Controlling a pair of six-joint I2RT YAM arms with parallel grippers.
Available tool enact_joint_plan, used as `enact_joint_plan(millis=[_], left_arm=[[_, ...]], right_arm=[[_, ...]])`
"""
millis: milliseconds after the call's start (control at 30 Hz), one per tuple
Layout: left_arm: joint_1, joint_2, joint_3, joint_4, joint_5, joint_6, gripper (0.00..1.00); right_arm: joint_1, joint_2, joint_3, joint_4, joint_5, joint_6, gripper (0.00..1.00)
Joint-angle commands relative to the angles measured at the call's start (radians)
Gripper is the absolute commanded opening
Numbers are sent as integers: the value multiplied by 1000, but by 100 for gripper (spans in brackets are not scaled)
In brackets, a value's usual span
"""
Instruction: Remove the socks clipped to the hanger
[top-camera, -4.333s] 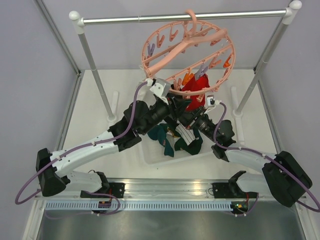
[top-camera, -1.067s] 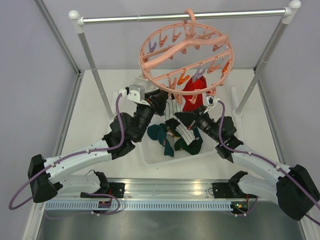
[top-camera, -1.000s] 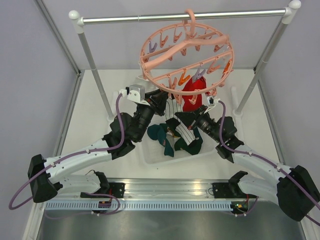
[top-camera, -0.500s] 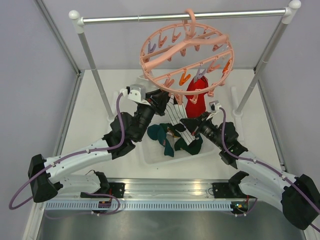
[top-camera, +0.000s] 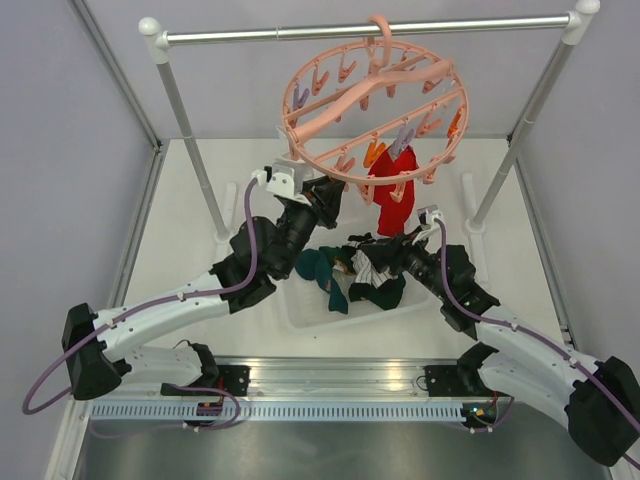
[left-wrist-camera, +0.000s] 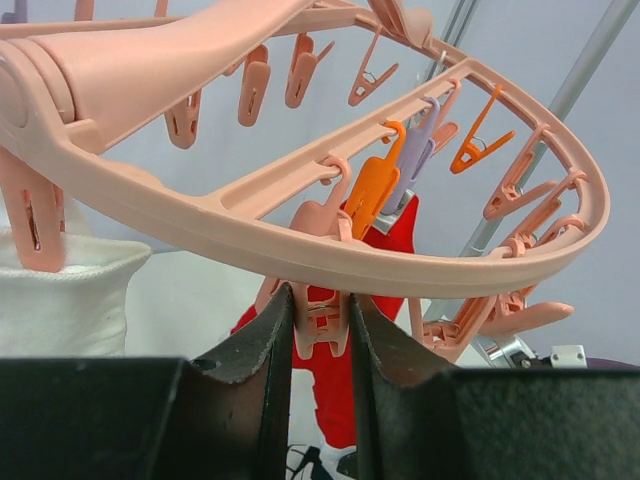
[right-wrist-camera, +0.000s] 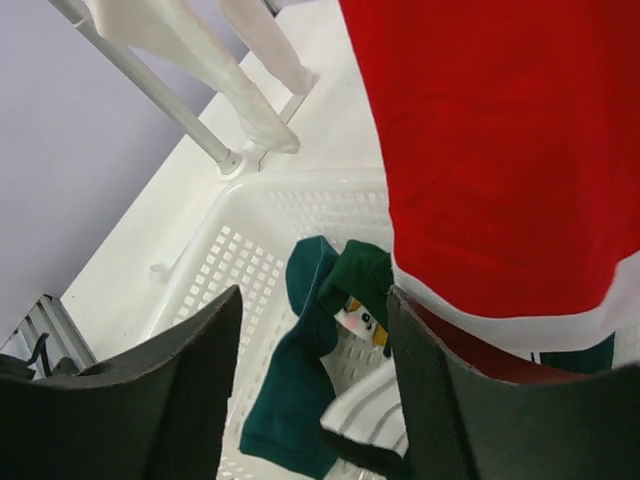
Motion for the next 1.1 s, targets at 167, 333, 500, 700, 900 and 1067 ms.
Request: enact_joint_plan(millis=[167, 333, 500, 700, 900, 1067], left_arm=[[-14, 40, 85, -44, 14, -34, 2], [-21, 69, 129, -85, 34, -55, 2], [-23, 83, 165, -151, 66, -70, 2], [-25, 77, 189, -208, 98, -106, 2], [-26, 83, 223, -235, 129, -126, 2], [-26, 99, 248, -251, 148, -138, 2]], right_arm=[[14, 42, 37, 137, -46, -54, 72], [37, 168, 108, 250, -60, -66, 74], [43, 294, 178, 318, -51, -68, 76], [44, 413, 229, 385, -43, -51, 77], [47, 504, 246, 474, -51, -11, 78], [55, 558, 264, 508, -49, 9, 78]])
